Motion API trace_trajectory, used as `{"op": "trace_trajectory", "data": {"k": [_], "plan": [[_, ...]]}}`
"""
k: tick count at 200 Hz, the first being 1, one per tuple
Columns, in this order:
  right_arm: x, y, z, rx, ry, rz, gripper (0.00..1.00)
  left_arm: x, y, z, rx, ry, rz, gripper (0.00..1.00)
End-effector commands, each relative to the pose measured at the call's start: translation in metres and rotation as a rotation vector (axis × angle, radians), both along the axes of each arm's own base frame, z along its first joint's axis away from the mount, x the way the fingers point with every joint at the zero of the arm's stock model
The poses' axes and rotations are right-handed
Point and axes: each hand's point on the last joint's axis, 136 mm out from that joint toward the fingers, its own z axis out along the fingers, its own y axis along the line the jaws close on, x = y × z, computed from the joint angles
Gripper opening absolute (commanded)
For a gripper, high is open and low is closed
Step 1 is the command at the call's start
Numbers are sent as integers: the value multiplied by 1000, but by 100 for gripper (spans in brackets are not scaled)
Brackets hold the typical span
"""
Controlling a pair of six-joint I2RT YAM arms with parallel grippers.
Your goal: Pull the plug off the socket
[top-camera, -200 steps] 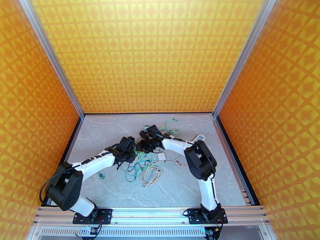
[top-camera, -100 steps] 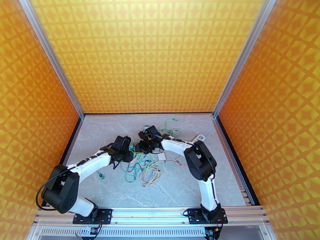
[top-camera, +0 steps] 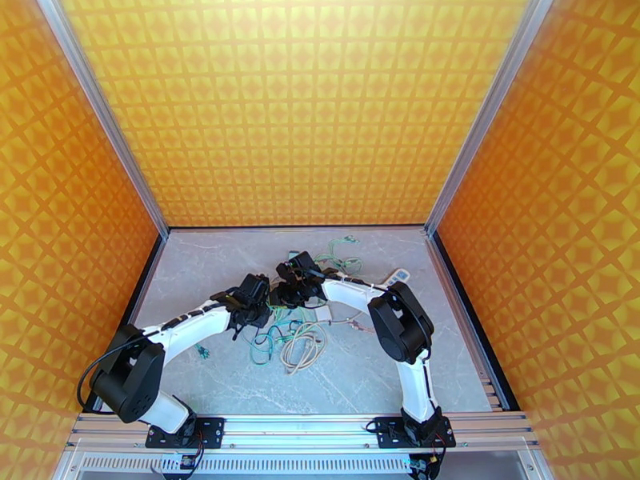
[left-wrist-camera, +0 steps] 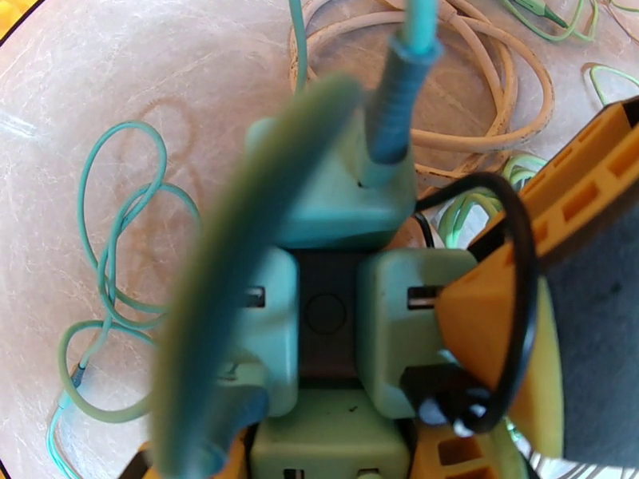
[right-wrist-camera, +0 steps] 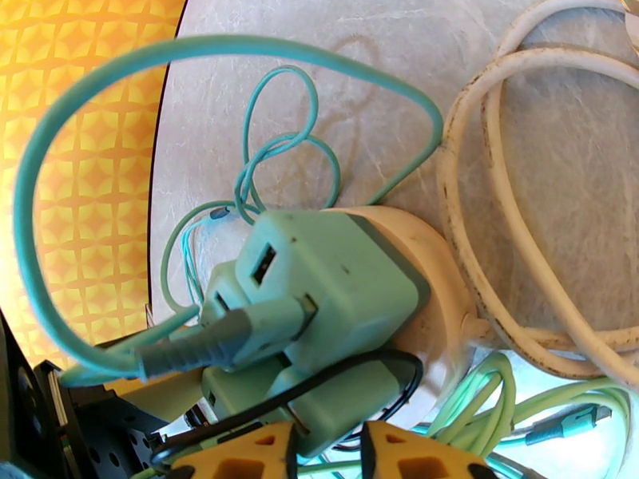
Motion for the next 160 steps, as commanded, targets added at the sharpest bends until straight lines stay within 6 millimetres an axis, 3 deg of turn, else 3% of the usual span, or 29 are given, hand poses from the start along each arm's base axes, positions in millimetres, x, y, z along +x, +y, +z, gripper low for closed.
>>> {"op": "trace_trajectory", "data": {"k": [1, 105, 160], "plan": [[-24, -47, -78, -293, 130, -55, 27, 4, -19, 10, -26, -15, -50, 11], [-24, -50, -80, -308, 124, -53, 27, 14, 1, 28, -229, 6, 63, 8], [-24, -49, -79, -307, 122, -54, 28, 15, 5, 28, -235, 10, 69, 8]]}}
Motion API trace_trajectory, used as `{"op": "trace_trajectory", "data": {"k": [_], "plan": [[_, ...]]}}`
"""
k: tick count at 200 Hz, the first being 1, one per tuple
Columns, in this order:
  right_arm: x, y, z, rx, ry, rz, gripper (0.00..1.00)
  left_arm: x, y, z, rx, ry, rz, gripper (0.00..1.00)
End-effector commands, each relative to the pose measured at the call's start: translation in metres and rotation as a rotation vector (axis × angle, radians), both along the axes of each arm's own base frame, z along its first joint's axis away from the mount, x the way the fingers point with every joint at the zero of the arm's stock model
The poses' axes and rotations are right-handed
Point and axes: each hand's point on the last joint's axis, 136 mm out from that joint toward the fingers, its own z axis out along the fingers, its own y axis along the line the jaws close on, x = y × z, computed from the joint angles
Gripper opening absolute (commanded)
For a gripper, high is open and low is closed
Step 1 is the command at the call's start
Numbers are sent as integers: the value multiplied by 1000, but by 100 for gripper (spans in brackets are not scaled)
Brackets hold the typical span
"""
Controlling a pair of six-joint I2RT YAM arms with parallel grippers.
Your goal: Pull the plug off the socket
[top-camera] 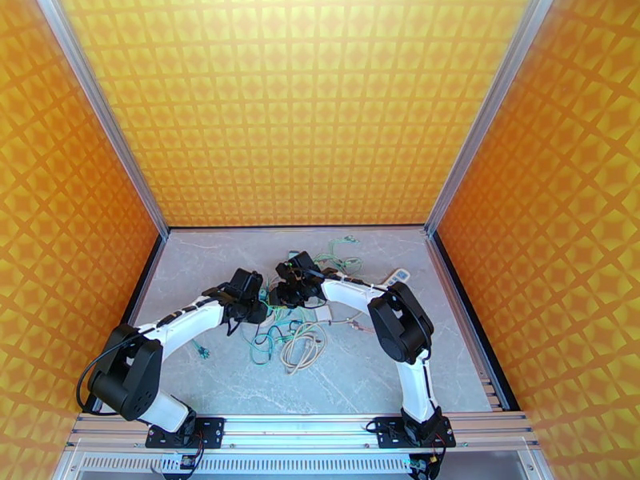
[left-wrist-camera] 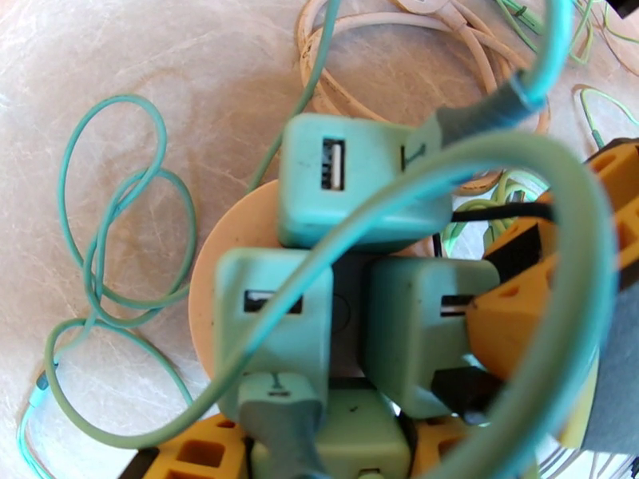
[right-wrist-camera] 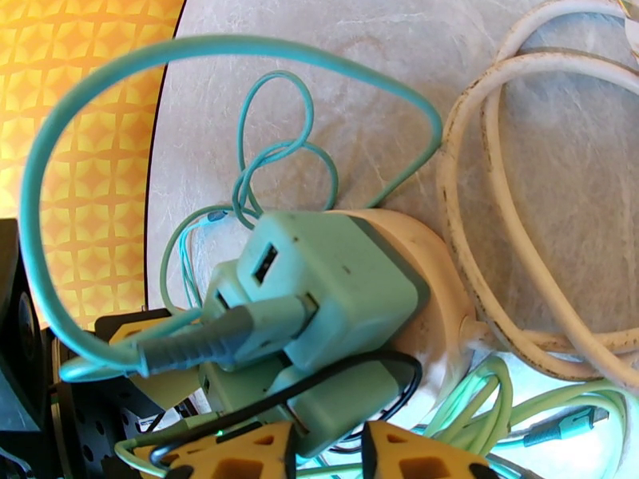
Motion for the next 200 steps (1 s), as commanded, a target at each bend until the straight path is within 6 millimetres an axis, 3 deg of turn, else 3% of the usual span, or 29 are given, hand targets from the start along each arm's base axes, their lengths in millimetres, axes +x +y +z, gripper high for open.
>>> {"op": "trace_trajectory", "data": {"k": [1, 104, 153, 200], "plan": [[-25, -49, -80, -299, 131, -54, 28, 10, -4, 28, -84, -70, 24, 8], [-26, -50, -80, -305, 134, -52, 28, -3, -25, 7, 186, -55, -148, 6], [-26, -52, -80, -313, 130, -49, 28, -1, -29, 12, 162, -73, -123, 5], [-27, -53, -81, -318, 130, -48, 28, 5, -16, 21, 77, -55, -50, 4]]}}
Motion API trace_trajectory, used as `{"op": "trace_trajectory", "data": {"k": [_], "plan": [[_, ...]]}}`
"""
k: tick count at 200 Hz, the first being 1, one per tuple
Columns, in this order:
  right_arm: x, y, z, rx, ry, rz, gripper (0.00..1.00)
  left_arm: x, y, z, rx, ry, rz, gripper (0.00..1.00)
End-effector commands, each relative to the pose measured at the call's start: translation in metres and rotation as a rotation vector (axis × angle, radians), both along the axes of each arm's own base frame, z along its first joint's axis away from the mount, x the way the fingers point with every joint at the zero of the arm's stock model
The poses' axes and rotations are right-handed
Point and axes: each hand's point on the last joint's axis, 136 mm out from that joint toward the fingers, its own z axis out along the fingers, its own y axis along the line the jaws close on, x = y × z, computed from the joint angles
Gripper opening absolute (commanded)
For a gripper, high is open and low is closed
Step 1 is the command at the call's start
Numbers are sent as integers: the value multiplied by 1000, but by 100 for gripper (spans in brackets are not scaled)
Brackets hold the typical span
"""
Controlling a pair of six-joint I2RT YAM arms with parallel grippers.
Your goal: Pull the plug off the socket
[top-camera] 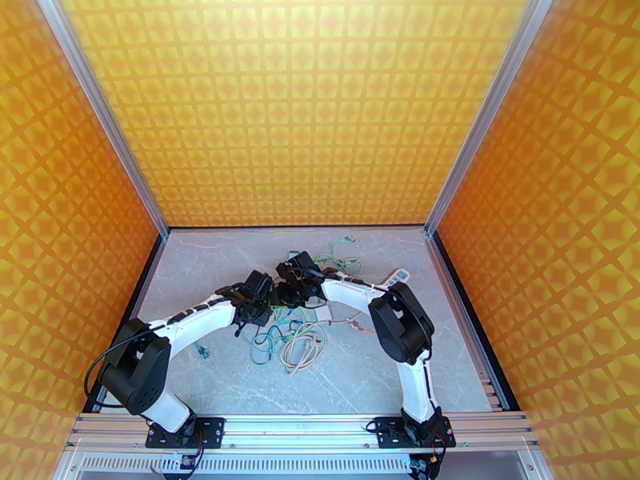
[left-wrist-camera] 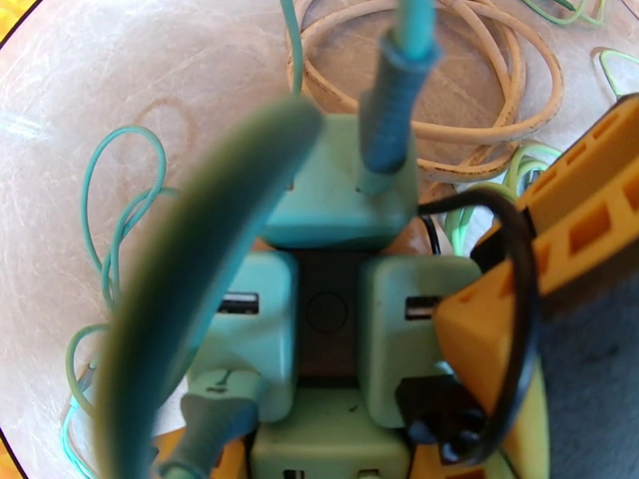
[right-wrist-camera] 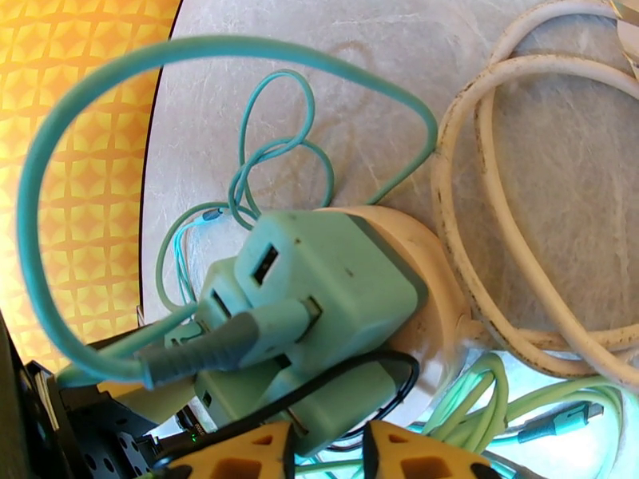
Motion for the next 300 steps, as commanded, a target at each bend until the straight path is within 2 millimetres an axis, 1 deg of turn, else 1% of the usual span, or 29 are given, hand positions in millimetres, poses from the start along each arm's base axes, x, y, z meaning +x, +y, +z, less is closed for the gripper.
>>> {"op": "trace_trajectory", "data": {"k": [1, 44, 70, 108, 152, 200, 223, 274, 300], "plan": [[-26, -51, -81, -303, 139, -54, 28, 7, -8, 22, -116, -17, 13, 4], [-28, -52, -81, -303, 140, -56, 28, 12, 3, 34, -228, -23, 73, 4], [-28, -53, -82, -304, 139, -60, 28, 12, 8, 35, -226, -24, 81, 4], [-28, -53, -81, -303, 137, -64, 28, 12, 7, 35, -223, -22, 75, 4], [-28, -54, -82, -304, 139, -66, 28, 5, -5, 29, -134, -9, -2, 5], [-29, -54, -82, -308, 137, -64, 28, -4, -21, 14, 39, -10, -90, 4], [-30, -54, -81, -311, 136, -61, 28, -5, -26, 11, 44, -8, -92, 3], [-31, -56, -81, -318, 133, -62, 28, -1, -24, 26, -37, -42, -37, 3], [-31, -56, -82, -319, 134, -61, 28, 4, -15, 35, -108, -37, 7, 2]]}}
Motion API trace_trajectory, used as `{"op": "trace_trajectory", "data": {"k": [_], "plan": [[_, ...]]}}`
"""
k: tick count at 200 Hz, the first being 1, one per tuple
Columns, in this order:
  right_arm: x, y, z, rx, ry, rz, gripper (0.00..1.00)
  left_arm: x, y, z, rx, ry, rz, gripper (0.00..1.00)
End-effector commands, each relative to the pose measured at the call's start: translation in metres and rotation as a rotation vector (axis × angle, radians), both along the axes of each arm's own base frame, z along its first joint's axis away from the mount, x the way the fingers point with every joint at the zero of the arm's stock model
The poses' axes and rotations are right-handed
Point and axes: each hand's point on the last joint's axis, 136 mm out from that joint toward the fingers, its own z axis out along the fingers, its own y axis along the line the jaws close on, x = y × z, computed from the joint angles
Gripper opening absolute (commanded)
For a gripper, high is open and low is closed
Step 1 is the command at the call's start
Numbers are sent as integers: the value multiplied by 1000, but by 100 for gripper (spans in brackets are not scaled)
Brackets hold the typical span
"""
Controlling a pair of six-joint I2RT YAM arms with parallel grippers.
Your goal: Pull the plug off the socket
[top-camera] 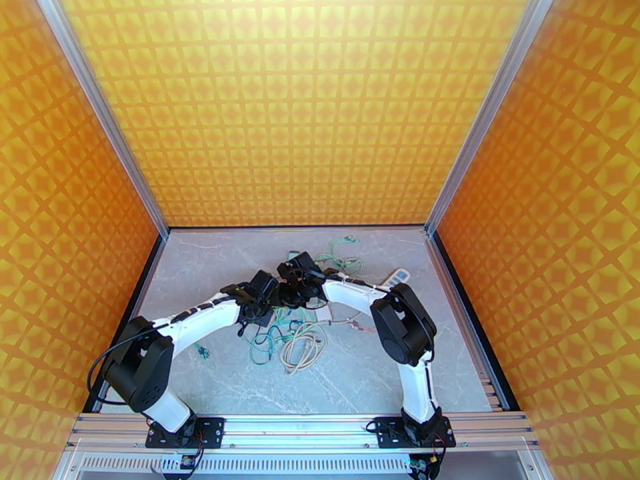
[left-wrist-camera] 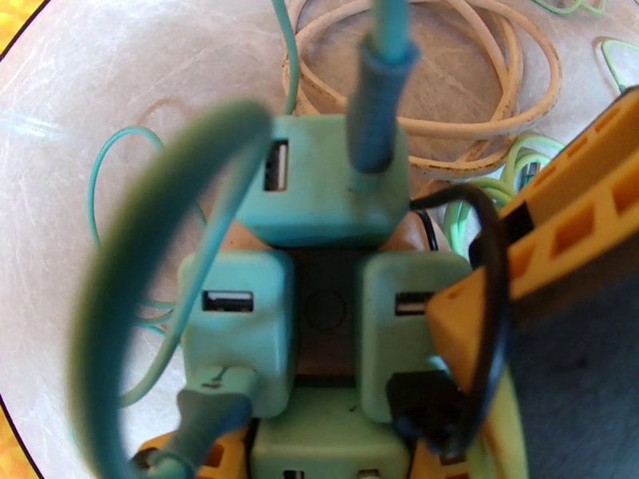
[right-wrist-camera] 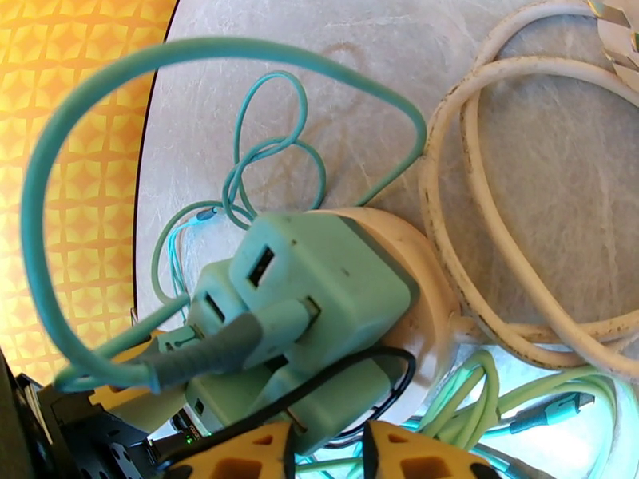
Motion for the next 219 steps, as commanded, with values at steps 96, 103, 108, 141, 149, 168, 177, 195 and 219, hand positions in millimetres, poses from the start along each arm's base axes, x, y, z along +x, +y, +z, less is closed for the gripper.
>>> {"op": "trace_trajectory", "data": {"k": [96, 103, 108, 141, 149, 168, 177, 195, 219], "plan": [[-29, -52, -80, -296, 140, -58, 28, 7, 12, 43, -205, -26, 32, 4], [-28, -51, -78, -293, 135, -58, 28, 7, 13, 45, -204, -30, 32, 4], [-27, -51, -76, -292, 134, -61, 28, 7, 13, 47, -202, -33, 31, 4], [-15, -46, -58, -260, 101, -66, 31, 1, 18, 58, -187, -37, 20, 4], [-10, -45, -51, -249, 86, -76, 33, 0, 19, 61, -185, -40, 21, 4], [9, -47, -25, -216, 12, -113, 35, -4, 21, 69, -190, -51, 21, 4], [17, -49, -9, -194, -22, -130, 39, -5, 22, 74, -195, -58, 21, 4], [31, -56, 14, -164, -68, -161, 46, -7, 23, 83, -197, -65, 18, 4], [44, -67, 43, -140, -133, -179, 57, -8, 22, 96, -199, -73, 10, 4]]}}
